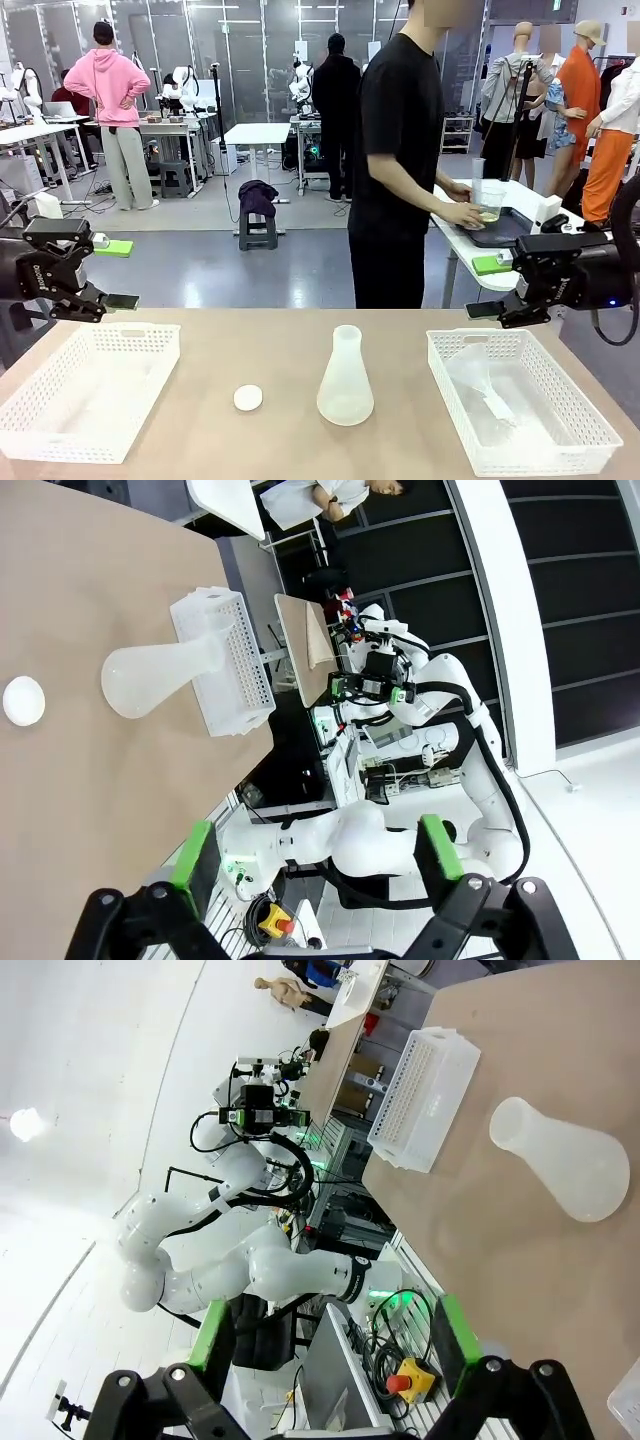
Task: Prepare the solutions needed for the experiment.
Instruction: Pick up the Plastic Funnel and insert it into the Big flask.
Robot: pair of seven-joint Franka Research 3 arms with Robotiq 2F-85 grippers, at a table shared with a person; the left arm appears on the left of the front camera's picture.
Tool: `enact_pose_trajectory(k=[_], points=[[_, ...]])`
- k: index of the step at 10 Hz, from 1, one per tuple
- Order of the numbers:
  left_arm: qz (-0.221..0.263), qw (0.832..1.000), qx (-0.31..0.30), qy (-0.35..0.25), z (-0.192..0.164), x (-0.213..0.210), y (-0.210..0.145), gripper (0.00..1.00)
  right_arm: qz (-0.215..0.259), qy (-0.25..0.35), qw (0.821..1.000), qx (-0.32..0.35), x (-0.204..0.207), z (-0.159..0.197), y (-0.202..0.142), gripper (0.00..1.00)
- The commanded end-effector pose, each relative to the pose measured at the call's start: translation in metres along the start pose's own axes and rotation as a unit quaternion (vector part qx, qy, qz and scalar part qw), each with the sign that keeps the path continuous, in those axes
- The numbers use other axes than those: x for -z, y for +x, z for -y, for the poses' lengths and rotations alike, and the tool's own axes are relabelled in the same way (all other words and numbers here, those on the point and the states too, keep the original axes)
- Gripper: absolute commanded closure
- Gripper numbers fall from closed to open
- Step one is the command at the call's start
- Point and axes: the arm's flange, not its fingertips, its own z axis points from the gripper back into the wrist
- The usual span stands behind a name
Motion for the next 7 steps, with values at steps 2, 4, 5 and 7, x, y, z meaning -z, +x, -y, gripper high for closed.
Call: enact_pose_trajectory(k=[2, 4, 5, 7], points=[[0.002, 1.0, -0.003, -0.012, 0.001, 0.002, 0.001, 0.0, 0.0, 0.0, 1.0, 0.0, 0.0, 0.0, 0.0, 0.0], [0.002, 1.0, -0.003, -0.012, 0.001, 0.002, 0.001, 0.0, -0.039, -0.141, 0.97, -0.192, -0.029, -0.001, 0.04, 0.0], [0.002, 1.0, -0.003, -0.012, 0.001, 0.002, 0.001, 0.0, -0.054, -0.182, 0.948, -0.257, -0.03, -0.005, 0.066, 0.0], [0.002, 1.0, -0.003, -0.012, 0.001, 0.002, 0.001, 0.0, -0.105, -0.258, 0.886, -0.372, -0.012, -0.008, 0.108, 0.0]])
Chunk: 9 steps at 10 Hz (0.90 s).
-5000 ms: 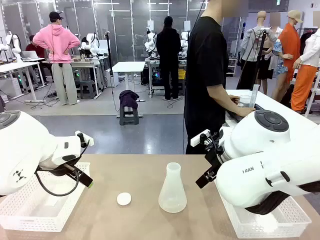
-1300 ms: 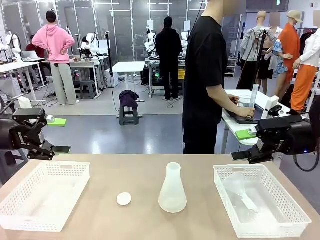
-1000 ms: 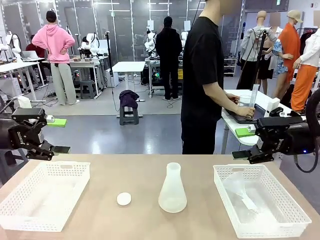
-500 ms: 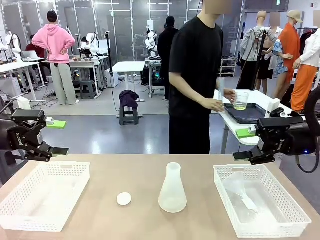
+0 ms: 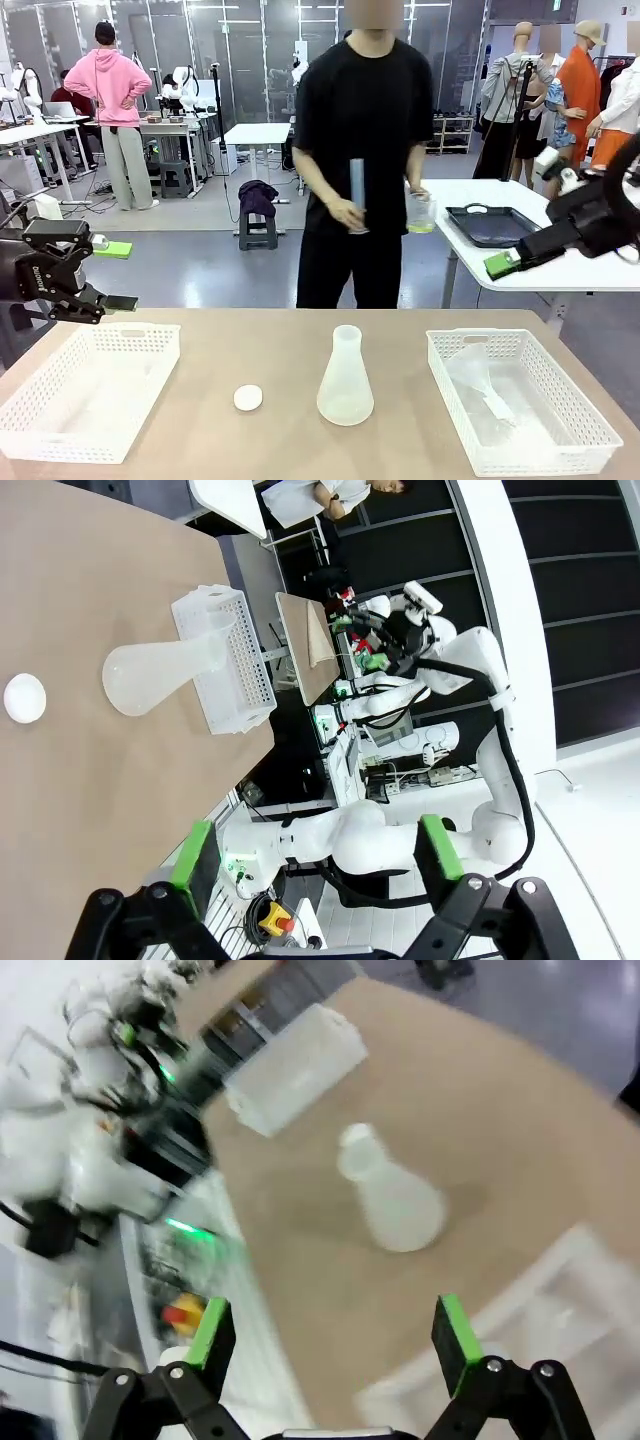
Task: Prepare the solutions needed for the experiment.
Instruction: Pick up the Plastic Funnel and insert it into the Big flask.
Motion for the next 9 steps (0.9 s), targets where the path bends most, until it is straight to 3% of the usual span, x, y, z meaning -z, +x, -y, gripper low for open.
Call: enact_pose_trajectory(k=[1, 2, 4, 5, 6, 9], points=[[0.004, 1.0, -0.002, -0.012, 0.001, 0.002, 0.001, 0.0, -0.059, -0.097, 0.978, -0.176, 0.028, 0.026, 0.032, 0.0], [0.004, 1.0, -0.002, -0.012, 0.001, 0.002, 0.001, 0.0, -0.088, -0.12, 0.957, -0.249, 0.033, 0.033, 0.05, 0.0], [0.004, 1.0, -0.002, -0.012, 0.001, 0.002, 0.001, 0.0, -0.174, -0.131, 0.919, -0.329, 0.042, 0.045, 0.071, 0.0], [0.004, 1.0, -0.002, -0.012, 0.001, 0.002, 0.001, 0.0, -0.238, -0.133, 0.892, -0.362, 0.045, 0.049, 0.075, 0.0], [0.004, 1.0, -0.002, -0.012, 0.001, 0.002, 0.001, 0.0, -0.284, -0.128, 0.877, -0.365, 0.047, 0.053, 0.074, 0.0], [0.004, 1.0, -0.002, -0.012, 0.001, 0.002, 0.001, 0.0, -0.321, -0.136, 0.869, -0.352, 0.05, 0.06, 0.069, 0.0]])
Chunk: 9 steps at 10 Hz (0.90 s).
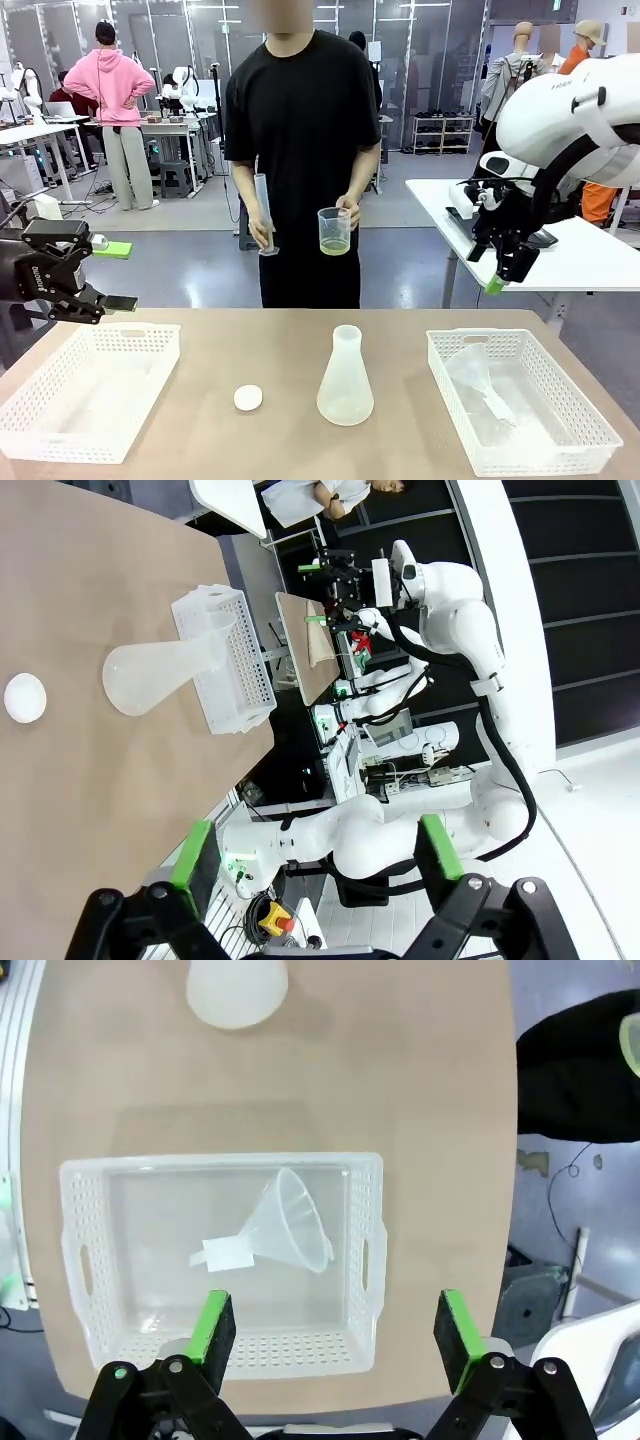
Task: Prepare the solutions needed for the experiment.
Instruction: Pick up the Plastic Funnel and insert it into the Big flask.
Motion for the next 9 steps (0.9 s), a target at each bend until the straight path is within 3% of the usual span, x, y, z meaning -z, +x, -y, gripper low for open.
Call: enact_pose_trajectory(k=[1, 2, 6, 9], points=[[0.004, 1.0, -0.001, -0.012, 0.001, 0.003, 0.001, 0.0, -0.025, -0.004, 0.997, 0.07, 0.002, 0.004, 0.003, 0.0], [0.004, 1.0, -0.001, -0.012, 0.001, 0.003, 0.001, 0.0, 0.0, 0.0, 1.0, 0.0, 0.0, 0.0, 0.0, 0.0], [0.004, 1.0, -0.001, -0.012, 0.001, 0.003, 0.001, 0.0, -0.007, 0.001, 1.0, 0.013, 0.002, 0.0, 0.001, 0.0], [0.004, 1.0, -0.001, -0.012, 0.001, 0.003, 0.001, 0.0, -0.044, 0.06, 0.996, -0.051, 0.034, -0.001, 0.009, 0.0]])
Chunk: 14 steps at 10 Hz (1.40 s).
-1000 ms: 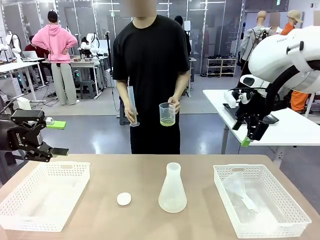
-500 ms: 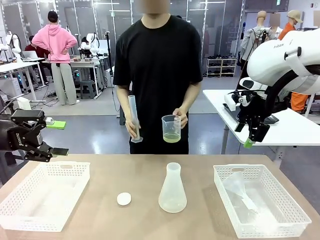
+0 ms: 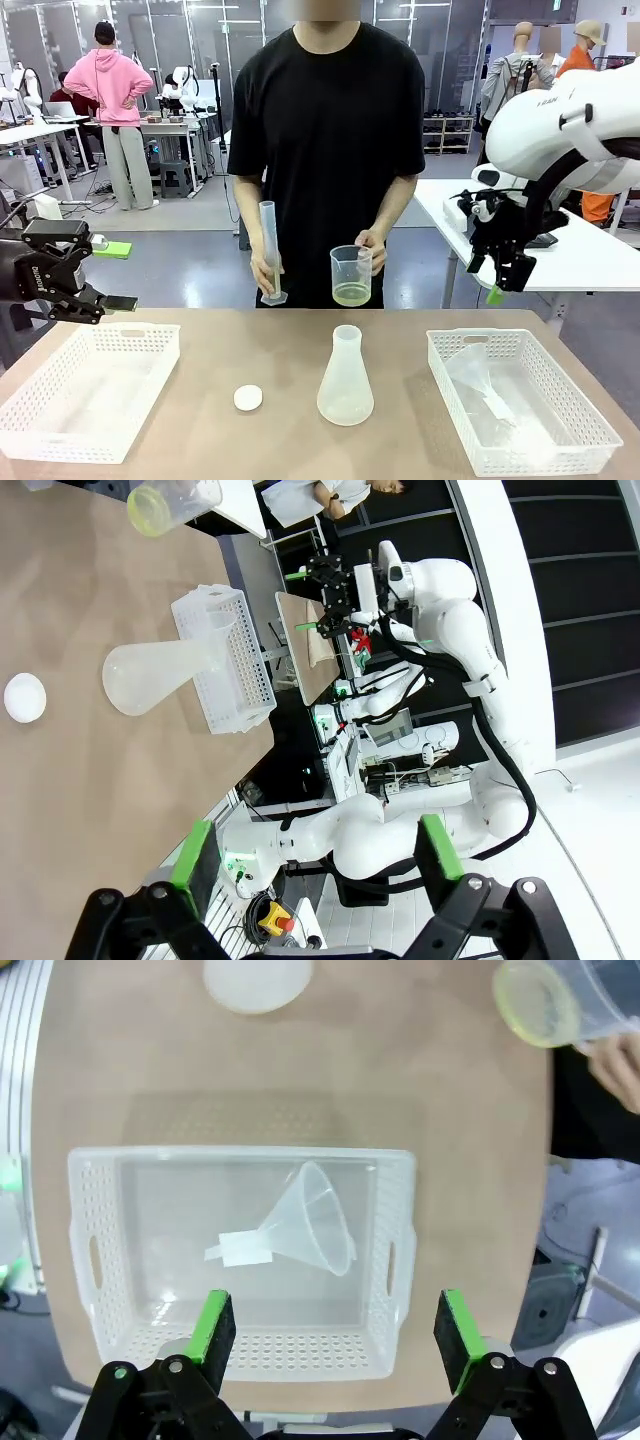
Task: Prepare the solutions needed for the experiment.
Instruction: Pick up the Plastic Funnel and insert it into the Big flask.
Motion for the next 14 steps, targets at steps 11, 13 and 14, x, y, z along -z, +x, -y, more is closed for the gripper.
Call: enact_pose_trajectory(k=[11, 13, 14], points=[[0.004, 1.0, -0.001, -0.012, 0.001, 0.003, 0.001, 0.0, -0.069, 0.149, 0.984, -0.063, 0.108, 0.021, 0.001, 0.0], [0.004, 1.0, -0.001, -0.012, 0.001, 0.003, 0.001, 0.0, -0.084, 0.176, 0.979, -0.062, 0.111, 0.03, 0.0, 0.0], [0.004, 1.0, -0.001, -0.012, 0.001, 0.003, 0.001, 0.0, -0.084, 0.186, 0.977, -0.064, 0.112, 0.033, 0.002, 0.0]])
